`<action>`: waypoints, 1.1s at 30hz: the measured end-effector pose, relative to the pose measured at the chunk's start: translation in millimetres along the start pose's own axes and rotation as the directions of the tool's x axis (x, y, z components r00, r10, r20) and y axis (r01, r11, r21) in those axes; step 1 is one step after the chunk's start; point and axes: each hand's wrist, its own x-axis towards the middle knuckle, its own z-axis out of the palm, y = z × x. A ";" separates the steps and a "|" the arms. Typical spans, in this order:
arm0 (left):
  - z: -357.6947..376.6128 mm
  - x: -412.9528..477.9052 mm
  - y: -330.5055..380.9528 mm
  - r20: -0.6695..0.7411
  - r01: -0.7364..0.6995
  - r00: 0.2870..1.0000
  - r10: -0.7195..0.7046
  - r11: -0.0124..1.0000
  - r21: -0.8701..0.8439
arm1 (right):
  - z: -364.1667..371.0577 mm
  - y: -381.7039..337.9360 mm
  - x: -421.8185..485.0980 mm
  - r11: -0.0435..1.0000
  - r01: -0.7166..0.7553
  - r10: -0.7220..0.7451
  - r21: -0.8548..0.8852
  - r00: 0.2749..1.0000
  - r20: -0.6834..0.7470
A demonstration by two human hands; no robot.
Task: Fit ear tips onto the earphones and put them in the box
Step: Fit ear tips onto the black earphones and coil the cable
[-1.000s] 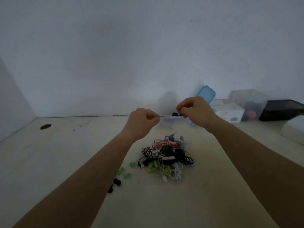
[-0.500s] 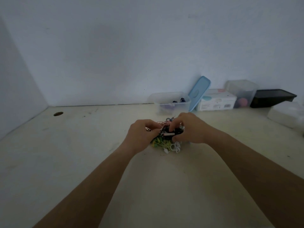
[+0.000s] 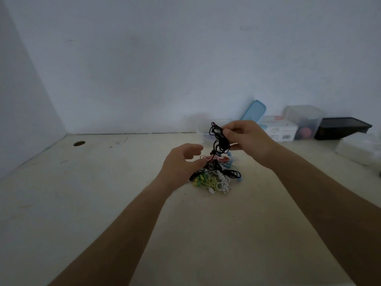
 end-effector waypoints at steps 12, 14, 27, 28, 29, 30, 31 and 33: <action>-2.3 -27.7 22.8 0.111 0.231 0.972 -0.206 0.767 -0.599 | 9.0 -14.7 -14.4 0.935 -0.162 0.138 0.316 0.986 0.098; -9.7 -34.9 17.8 0.096 0.229 0.972 -0.215 0.776 -0.588 | 12.9 -9.0 -20.1 0.921 -0.211 0.178 0.328 0.976 0.128; -18.0 -75.5 0.8 -0.034 0.182 0.978 -0.205 0.924 -0.336 | 46.3 23.4 -75.8 0.954 -0.281 0.295 -0.104 0.943 0.153; -15.9 -76.9 1.4 -0.035 0.185 0.978 -0.208 0.926 -0.329 | 46.3 24.5 -78.2 0.952 -0.245 0.274 -0.185 0.950 0.151; -13.6 -77.9 2.4 -0.038 0.192 0.976 -0.214 0.930 -0.314 | 45.6 25.6 -80.5 0.939 -0.199 0.247 -0.281 0.958 0.146; -11.6 -78.7 3.7 -0.044 0.198 0.975 -0.220 0.934 -0.297 | 45.0 25.4 -82.4 0.912 -0.148 0.214 -0.382 0.967 0.136; -9.3 -78.6 5.0 -0.046 0.200 0.974 -0.222 0.937 -0.285 | 43.8 24.2 -84.3 0.874 -0.097 0.169 -0.477 0.979 0.111; -5.5 -77.8 7.6 -0.041 0.207 0.973 -0.229 0.934 -0.290 | 42.8 20.1 -86.3 0.809 0.009 0.025 -0.588 0.998 0.049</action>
